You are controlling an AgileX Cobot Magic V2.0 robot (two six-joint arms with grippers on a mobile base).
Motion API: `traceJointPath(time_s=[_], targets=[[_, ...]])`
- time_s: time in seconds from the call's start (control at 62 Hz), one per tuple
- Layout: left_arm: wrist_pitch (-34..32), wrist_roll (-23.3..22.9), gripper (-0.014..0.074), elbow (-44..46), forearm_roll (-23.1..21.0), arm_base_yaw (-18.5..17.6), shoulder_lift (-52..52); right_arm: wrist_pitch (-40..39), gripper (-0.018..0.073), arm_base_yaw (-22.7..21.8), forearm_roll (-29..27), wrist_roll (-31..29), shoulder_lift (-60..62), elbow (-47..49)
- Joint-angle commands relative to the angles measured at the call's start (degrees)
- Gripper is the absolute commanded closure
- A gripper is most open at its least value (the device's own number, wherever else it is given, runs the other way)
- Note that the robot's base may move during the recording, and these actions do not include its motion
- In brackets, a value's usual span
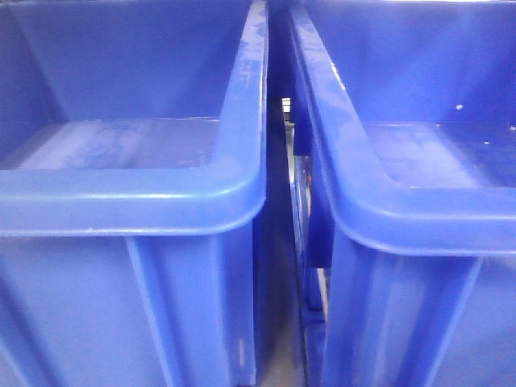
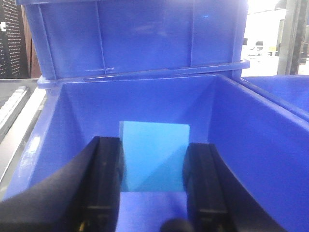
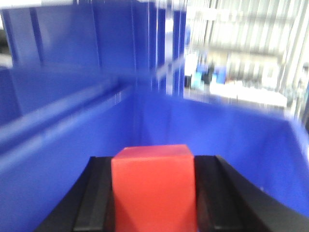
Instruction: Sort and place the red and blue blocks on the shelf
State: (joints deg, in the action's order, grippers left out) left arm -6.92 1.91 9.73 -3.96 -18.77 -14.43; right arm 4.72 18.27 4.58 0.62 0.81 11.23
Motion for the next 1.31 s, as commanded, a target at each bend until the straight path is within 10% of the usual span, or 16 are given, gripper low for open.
traceJointPath(time_s=[0.0,0.468,0.807,1.081,1.291], targets=[[-4.68,-0.12,0.0512,1.88,-0.26,-0.37,-0.43,-8.02,0.0507,-0.12,0.65,-0.19,-0.74,1.51],[12.12,-0.12,0.0512,14.71,3.96,-0.37,-12.42,-8.30,0.0489,-0.12,-17.15,-0.13,-11.23,2.71],[17.70,-0.12,0.0503,25.26,2.49,-0.37,-26.77,-8.30,0.0137,-0.12,-17.68,-0.18,-24.90,12.42],[18.68,-0.12,0.0218,25.61,2.38,-0.37,-27.73,-8.35,0.0088,-0.12,-17.97,-0.18,-31.22,14.15],[18.68,-0.12,0.0198,25.61,2.60,-0.37,-27.95,-8.29,0.0088,-0.22,-17.97,-0.18,-32.22,14.15]])
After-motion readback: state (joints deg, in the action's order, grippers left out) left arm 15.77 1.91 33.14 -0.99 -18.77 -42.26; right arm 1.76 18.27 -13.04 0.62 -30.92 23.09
